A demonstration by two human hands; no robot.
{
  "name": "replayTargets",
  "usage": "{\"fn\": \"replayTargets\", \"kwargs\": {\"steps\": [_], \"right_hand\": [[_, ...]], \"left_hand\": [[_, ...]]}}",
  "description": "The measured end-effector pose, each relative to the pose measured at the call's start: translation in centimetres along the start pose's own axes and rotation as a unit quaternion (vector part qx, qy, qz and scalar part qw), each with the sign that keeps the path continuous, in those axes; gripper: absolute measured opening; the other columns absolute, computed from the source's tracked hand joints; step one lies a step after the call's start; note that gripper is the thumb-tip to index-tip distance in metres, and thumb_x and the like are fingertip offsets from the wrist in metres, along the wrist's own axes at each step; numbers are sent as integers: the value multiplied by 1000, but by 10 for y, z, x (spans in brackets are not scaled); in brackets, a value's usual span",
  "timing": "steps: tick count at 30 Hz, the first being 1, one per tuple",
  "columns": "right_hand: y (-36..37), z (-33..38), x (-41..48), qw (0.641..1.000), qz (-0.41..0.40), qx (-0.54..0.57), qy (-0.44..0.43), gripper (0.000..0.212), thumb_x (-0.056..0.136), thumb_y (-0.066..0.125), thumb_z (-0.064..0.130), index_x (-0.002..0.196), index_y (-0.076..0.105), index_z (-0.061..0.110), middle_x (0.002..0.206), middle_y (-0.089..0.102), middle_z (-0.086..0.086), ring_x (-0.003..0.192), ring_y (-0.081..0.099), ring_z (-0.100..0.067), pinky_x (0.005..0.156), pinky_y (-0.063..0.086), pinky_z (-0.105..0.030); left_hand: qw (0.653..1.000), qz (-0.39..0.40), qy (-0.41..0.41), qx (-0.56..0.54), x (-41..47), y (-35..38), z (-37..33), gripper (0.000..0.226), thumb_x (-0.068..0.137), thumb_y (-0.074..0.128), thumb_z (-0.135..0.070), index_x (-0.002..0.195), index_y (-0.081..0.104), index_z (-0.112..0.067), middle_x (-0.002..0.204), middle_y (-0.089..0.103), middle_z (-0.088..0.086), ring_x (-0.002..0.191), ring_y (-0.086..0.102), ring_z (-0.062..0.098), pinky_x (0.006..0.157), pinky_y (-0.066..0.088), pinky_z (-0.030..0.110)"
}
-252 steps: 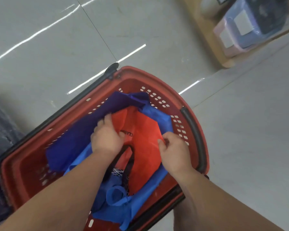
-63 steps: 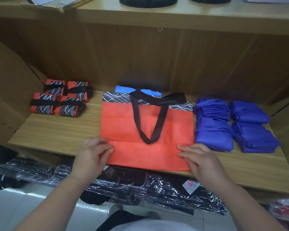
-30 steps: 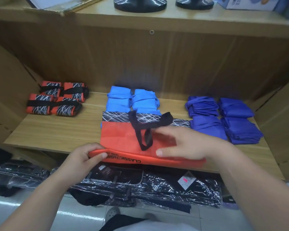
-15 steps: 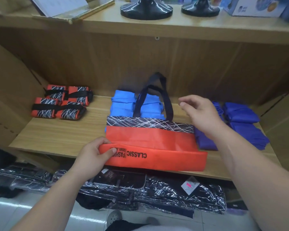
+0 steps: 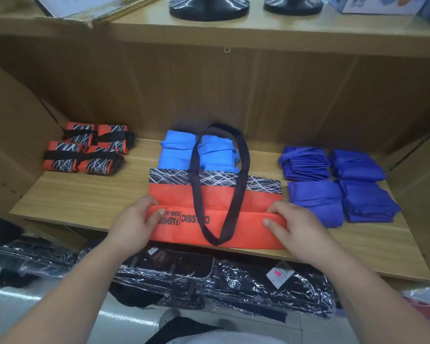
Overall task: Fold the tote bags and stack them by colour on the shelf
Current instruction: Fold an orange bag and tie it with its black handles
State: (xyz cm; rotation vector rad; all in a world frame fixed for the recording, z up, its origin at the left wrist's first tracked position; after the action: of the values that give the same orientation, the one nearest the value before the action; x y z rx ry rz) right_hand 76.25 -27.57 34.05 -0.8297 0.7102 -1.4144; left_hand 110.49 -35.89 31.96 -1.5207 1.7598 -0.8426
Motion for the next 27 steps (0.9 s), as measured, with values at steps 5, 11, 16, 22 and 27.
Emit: {"fn": "replayTargets", "kwargs": {"steps": [5, 11, 16, 22, 27], "right_hand": [[0, 7, -6, 998, 53, -30, -5, 13, 94, 64, 42, 88, 53, 40, 75, 64, 7, 71, 58, -15, 69, 47, -37], [21, 0, -4, 1000, -23, -8, 19, 21, 83, 80, 26, 102, 69, 27, 100, 66, 12, 91, 64, -10, 82, 52, -31], [26, -3, -8, 989, -111, -72, -65, 18, 75, 87, 19, 85, 73, 22, 91, 60, 10, 88, 51, -15, 79, 44, -31], [25, -12, -15, 990, -33, 13, -134, 25, 93, 67, 41, 103, 79, 21, 104, 69, 13, 97, 63, -10, 90, 51, -32], [20, -30, -27, 989, 88, 28, -112, 88, 60, 76, 80, 134, 63, 35, 140, 53, 25, 131, 45, 7, 113, 27, -12]], "left_hand": [[999, 8, -3, -43, -4, -5, 8, 14, 92, 71, -26, 86, 59, -29, 79, 67, 0, 75, 60, 26, 72, 48, 37], [993, -93, 65, 12, -7, 0, 2, 24, 81, 82, -17, 99, 66, -22, 104, 59, -1, 84, 56, 21, 78, 47, 35], [963, -170, 193, 74, -13, 1, 4, 17, 79, 73, -34, 79, 76, -17, 97, 63, 2, 90, 55, 27, 80, 44, 40], [970, -68, 235, 11, -22, 3, 12, 39, 85, 64, -46, 98, 81, -13, 107, 72, -3, 103, 60, 15, 100, 41, 19], [976, 49, 214, 2, -25, -3, 29, 75, 56, 87, -66, 120, 73, -29, 131, 61, -19, 127, 50, 2, 114, 35, 28]]}}
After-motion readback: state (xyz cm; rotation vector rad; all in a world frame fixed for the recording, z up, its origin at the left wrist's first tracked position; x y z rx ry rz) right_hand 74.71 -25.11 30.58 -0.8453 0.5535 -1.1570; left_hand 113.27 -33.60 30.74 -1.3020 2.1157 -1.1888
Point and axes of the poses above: each hand's wrist, its own x-axis towards the middle knuckle, its own y-axis out of the palm, z = x × y, the point moved 4 cm from there along x, towards the middle knuckle
